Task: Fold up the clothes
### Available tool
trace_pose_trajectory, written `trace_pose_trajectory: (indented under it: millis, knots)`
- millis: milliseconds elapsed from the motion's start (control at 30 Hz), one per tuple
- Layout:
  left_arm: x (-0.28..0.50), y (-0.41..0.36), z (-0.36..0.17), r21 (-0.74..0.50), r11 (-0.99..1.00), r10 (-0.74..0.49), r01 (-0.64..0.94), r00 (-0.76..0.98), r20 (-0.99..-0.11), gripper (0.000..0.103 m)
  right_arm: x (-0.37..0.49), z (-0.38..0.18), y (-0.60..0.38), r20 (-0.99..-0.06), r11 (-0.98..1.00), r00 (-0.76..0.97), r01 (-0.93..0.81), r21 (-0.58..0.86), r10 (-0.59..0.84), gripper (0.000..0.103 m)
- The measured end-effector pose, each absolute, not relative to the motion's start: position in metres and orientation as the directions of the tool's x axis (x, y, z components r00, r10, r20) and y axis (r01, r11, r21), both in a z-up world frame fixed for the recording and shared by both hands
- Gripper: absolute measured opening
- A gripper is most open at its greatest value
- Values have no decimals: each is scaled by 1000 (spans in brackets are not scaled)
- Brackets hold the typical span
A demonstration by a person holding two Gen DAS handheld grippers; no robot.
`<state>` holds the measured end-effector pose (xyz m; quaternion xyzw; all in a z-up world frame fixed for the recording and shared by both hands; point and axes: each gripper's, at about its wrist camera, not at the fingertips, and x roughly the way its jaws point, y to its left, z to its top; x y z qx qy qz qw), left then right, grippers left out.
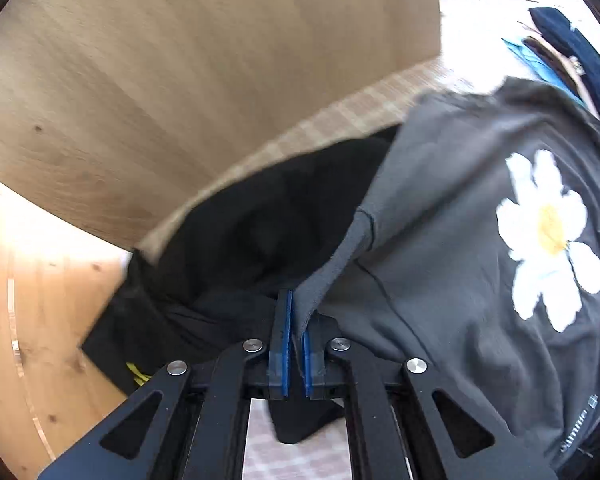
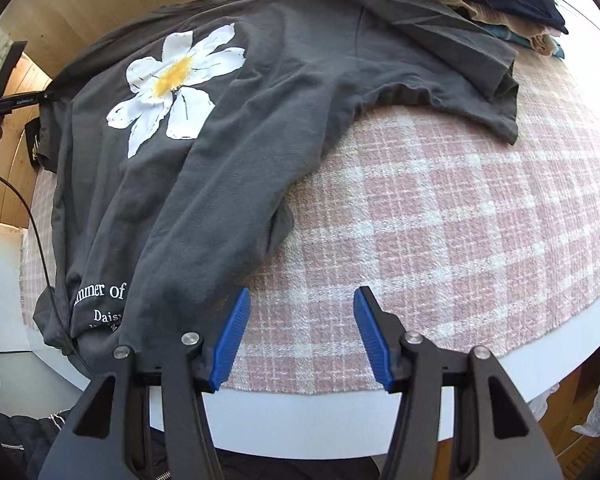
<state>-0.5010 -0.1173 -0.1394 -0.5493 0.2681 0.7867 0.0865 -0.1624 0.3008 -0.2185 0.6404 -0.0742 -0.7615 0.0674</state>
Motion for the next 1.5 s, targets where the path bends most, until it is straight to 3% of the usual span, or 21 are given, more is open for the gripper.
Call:
trace_pose_trajectory:
  millis: [67, 133, 267, 367, 433, 533, 633, 733, 800, 900, 1033, 1133, 1267, 1433, 1500]
  knots:
    - [-509, -122, -133, 452, -803, -272, -388, -436, -858, 57, -165, -224, 303, -963, -975, -157, -10, 224, -219, 53]
    - [-511, -120, -136, 572, -726, -377, -381, -475, -795, 67, -167, -227, 303, -959, -969, -150, -7, 246, -242, 53]
    - [-493, -126, -133, 513, -759, -319, -401, -458, -830, 66, -181, -223, 304, -955, -971, -179, 17, 239, -238, 53]
    - [-495, -144, -140, 271, -844, -146, -463, -288, -946, 66, -200, -219, 310, -954, -975, -202, 26, 222, -223, 53]
    - [-496, -154, -149, 149, -875, -66, -461, -192, -979, 66, -216, -216, 315, -956, -980, -213, 27, 199, -200, 53]
    - [-490, -162, -146, 151, -887, -65, -437, -207, -976, 66, -239, -211, 321, -959, -986, -231, 28, 164, -166, 53]
    - [-487, -168, -141, 266, -873, -170, -408, -256, -952, 66, -268, -207, 332, -962, -997, -265, 36, 66, -73, 53]
    - [-478, -173, -133, 365, -856, -257, -367, -312, -915, 66, -295, -217, 357, -971, -998, -229, -8, 66, -62, 53]
    - [-453, -167, -114, 295, -879, -161, -375, -349, -923, 66, -301, -223, 367, -982, -999, -185, -22, 37, -33, 53]
    - [-385, -152, -99, 183, -879, -16, -440, -356, -934, 66, -289, -219, 364, -975, -988, -166, 74, 135, -145, 53]
    - [-283, -127, -103, 63, -865, 100, -498, -293, -951, 67, -254, -220, 344, -966, -949, -107, 236, 207, -237, 53]
    - [-218, -101, -132, 7, -868, 112, -497, -209, -971, 67, -229, -224, 335, -934, -900, -59, 294, 322, -353, 53]
    - [-154, -47, -167, 1, -843, 75, -538, -119, -990, 67, -203, -229, 325, -878, -826, 15, 330, 457, -479, 53]
    - [-135, -1, -205, 229, -731, -154, -643, -171, -973, 67, -169, -226, 299, -869, -777, 54, 425, 465, -491, 53]
    - [-142, -2, -212, 217, -732, -153, -646, -154, -976, 67, -159, -227, 289, -862, -762, 65, 436, 478, -503, 53]
